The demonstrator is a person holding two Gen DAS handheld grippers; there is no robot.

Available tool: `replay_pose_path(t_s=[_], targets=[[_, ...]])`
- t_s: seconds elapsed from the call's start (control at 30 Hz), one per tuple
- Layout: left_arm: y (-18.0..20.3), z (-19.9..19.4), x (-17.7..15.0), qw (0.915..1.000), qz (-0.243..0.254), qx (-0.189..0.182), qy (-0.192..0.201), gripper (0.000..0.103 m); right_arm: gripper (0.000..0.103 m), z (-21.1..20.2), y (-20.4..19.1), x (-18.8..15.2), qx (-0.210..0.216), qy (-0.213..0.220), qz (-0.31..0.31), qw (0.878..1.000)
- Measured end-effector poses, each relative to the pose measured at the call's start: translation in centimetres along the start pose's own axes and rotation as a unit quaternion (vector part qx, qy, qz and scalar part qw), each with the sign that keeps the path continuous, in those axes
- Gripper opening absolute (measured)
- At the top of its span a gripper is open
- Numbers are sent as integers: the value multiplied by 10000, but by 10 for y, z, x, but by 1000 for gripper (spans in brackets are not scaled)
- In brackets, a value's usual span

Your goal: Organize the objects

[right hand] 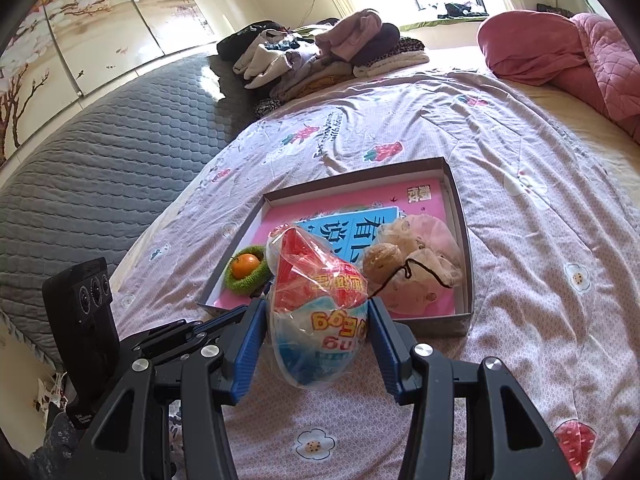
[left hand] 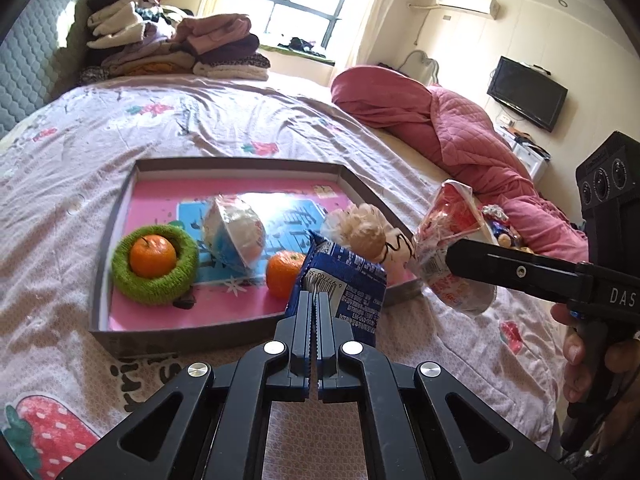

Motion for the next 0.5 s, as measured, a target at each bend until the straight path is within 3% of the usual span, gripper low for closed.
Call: replay_pose_path(t_s=[0.5], targets=[[-1,-12,28,9997,36,105,230,0,51,2,-8,15,74,69,-37,9999]])
Point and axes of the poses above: each gripper's, at about its wrist camera, not at the fingertips, and z roughly the way its jaws point, y to its right, x to its top, the point moved 5 cm from there along z, roughly the way its jaws point, and after that the axes turned 13 degrees about y, right-handed, at the moved point
